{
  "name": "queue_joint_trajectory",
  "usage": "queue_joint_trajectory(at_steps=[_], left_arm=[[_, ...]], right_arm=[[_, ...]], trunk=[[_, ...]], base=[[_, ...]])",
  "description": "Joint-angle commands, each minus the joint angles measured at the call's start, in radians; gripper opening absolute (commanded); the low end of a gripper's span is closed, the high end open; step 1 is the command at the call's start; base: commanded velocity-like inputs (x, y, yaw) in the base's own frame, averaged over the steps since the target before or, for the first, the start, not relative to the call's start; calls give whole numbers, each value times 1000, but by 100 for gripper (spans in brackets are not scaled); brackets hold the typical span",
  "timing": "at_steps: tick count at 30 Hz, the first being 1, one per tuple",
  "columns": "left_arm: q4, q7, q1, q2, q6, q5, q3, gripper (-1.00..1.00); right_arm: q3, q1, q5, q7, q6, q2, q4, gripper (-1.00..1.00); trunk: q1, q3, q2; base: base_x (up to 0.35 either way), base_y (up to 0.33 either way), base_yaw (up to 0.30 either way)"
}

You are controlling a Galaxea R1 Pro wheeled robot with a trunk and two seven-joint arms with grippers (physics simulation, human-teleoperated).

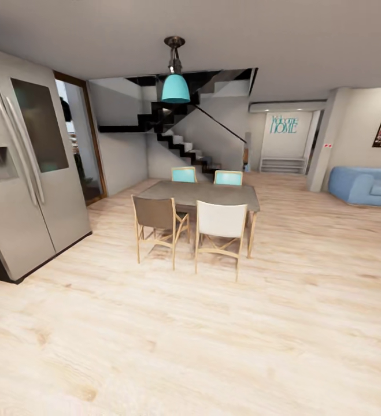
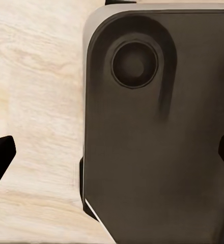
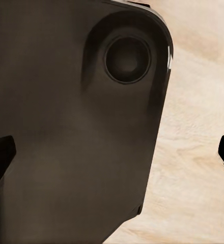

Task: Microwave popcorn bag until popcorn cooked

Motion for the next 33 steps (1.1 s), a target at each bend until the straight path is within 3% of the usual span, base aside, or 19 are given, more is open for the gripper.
queue_joint_trajectory(at_steps=[1,33], left_arm=[[0,0,0,0,-1,6,-1,100],[0,0,0,0,-1,6,-1,100]], right_arm=[[0,0,9,-3,-3,0,0,100],[0,0,8,-3,-3,1,0,100]], trunk=[[0,-1,0],[0,-1,0]], base=[[0,0,300],[0,0,300]])
